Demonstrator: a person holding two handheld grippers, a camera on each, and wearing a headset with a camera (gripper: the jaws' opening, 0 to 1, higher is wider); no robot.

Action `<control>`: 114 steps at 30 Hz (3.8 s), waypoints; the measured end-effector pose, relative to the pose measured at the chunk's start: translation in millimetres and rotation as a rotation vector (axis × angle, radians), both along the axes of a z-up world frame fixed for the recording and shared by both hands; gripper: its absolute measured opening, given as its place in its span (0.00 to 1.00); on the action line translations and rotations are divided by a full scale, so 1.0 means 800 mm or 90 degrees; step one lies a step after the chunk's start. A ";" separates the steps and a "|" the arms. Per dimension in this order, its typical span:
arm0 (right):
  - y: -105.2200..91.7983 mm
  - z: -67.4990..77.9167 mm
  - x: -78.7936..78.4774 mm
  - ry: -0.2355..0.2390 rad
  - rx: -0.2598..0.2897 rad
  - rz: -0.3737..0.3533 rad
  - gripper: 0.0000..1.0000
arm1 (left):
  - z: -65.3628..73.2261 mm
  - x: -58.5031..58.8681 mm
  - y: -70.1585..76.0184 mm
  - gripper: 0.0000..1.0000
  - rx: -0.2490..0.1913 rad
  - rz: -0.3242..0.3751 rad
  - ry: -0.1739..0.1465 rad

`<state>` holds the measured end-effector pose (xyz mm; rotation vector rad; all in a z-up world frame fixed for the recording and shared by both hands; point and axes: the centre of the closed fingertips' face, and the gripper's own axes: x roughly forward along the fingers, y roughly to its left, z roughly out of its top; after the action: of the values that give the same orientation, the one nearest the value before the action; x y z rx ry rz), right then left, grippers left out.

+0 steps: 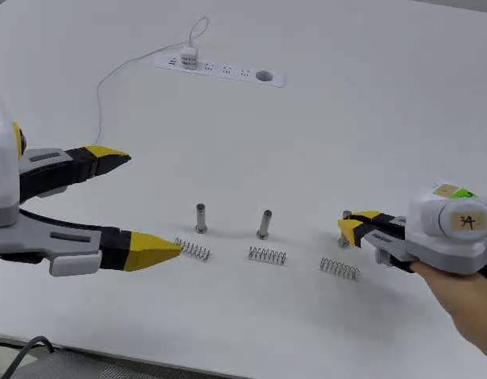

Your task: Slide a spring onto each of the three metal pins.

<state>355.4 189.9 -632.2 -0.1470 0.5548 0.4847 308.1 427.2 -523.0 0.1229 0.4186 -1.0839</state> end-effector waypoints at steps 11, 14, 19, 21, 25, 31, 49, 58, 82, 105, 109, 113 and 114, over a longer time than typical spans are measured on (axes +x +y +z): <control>-0.001 -0.002 -0.002 -0.045 0.044 -0.004 0.08 | 0.007 -0.001 0.000 0.90 -0.002 0.002 -0.007; -0.004 -0.002 -0.005 -0.055 0.080 -0.022 0.08 | 0.007 -0.003 0.001 0.90 0.002 0.001 -0.006; -0.004 -0.001 -0.010 -0.065 0.102 -0.033 0.08 | 0.007 -0.007 0.005 0.89 0.006 0.003 -0.004; -0.003 0.000 -0.010 -0.070 0.099 -0.029 0.08 | 0.006 -0.008 0.005 0.90 0.004 0.002 -0.001; 0.000 0.002 -0.011 -0.074 0.080 -0.017 0.09 | 0.006 -0.007 0.001 0.90 -0.004 0.000 0.000; -0.004 0.001 -0.011 -0.069 0.070 -0.020 0.09 | 0.007 -0.007 -0.008 0.90 -0.009 -0.011 -0.004; -0.005 0.015 -0.016 -0.061 0.063 -0.016 0.13 | -0.006 -0.021 -0.012 0.90 0.020 -0.041 -0.003; -0.006 0.038 -0.020 -0.069 0.078 0.001 0.23 | -0.015 -0.025 -0.019 0.89 -0.005 -0.029 0.011; 0.007 -0.028 -0.076 0.074 -0.072 0.242 0.25 | -0.020 -0.017 -0.028 0.87 -0.049 -0.011 0.007; 0.011 -0.053 -0.079 0.121 -0.099 0.340 0.15 | -0.038 -0.020 -0.037 0.85 -0.038 -0.008 0.022; 0.012 -0.054 -0.080 0.120 -0.099 0.341 0.12 | -0.038 -0.020 -0.040 0.84 -0.043 -0.006 0.020; 0.010 -0.054 -0.082 0.118 -0.110 0.342 0.12 | -0.038 -0.021 -0.044 0.84 -0.044 -0.006 0.012; 0.009 -0.054 -0.082 0.116 -0.115 0.344 0.11 | -0.037 -0.022 -0.045 0.84 -0.043 -0.010 0.011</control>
<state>289.5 197.0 -675.1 -0.4345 0.7407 0.9794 290.5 391.5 -552.5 0.0574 0.3975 -1.1137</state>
